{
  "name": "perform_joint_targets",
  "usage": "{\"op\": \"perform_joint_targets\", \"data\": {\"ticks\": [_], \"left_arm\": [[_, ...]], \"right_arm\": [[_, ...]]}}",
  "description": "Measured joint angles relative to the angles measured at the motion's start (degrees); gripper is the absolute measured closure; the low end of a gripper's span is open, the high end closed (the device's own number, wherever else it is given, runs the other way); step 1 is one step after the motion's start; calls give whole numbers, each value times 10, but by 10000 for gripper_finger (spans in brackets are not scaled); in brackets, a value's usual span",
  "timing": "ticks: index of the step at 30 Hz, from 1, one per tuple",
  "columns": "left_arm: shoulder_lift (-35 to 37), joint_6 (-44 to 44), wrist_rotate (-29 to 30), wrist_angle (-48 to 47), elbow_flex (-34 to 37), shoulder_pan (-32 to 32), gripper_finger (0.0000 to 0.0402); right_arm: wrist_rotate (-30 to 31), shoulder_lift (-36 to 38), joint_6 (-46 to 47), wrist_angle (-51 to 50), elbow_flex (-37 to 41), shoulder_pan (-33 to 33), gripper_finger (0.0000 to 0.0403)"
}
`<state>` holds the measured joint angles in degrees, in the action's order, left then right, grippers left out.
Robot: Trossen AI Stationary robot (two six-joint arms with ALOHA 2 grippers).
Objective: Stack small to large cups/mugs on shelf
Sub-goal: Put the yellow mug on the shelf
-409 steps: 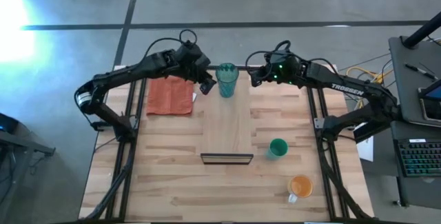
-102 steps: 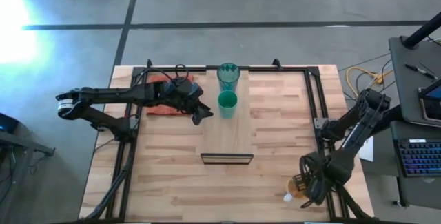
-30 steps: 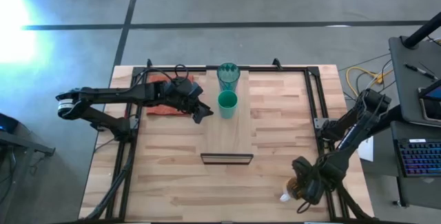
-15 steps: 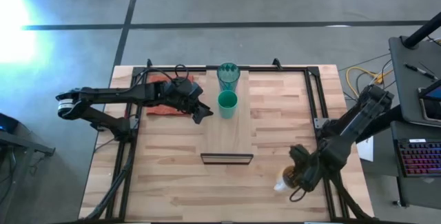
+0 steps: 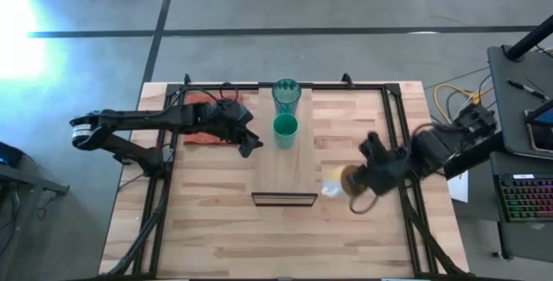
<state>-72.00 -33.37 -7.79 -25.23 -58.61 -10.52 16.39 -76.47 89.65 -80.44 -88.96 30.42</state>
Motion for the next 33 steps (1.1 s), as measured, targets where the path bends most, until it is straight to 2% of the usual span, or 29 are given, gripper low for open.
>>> {"op": "perform_joint_targets", "data": {"ticks": [4,9,14,23,29,33], "left_arm": [[22,13,24,-11,0,5,240],[73,27,59,-13,1,5,240],[122,28,94,-14,11,5,240],[161,26,112,-11,50,5,240],[175,38,112,8,65,9,240],[177,54,112,57,75,18,240]], "right_arm": [[-4,-21,-67,6,-42,-72,391],[-70,-66,-166,39,-81,-156,390],[-125,-134,-259,49,-134,-212,390],[-193,-250,-356,41,-261,-252,390],[-217,-294,-367,5,-310,-269,390],[-223,-313,-350,-14,-327,-278,390]]}}
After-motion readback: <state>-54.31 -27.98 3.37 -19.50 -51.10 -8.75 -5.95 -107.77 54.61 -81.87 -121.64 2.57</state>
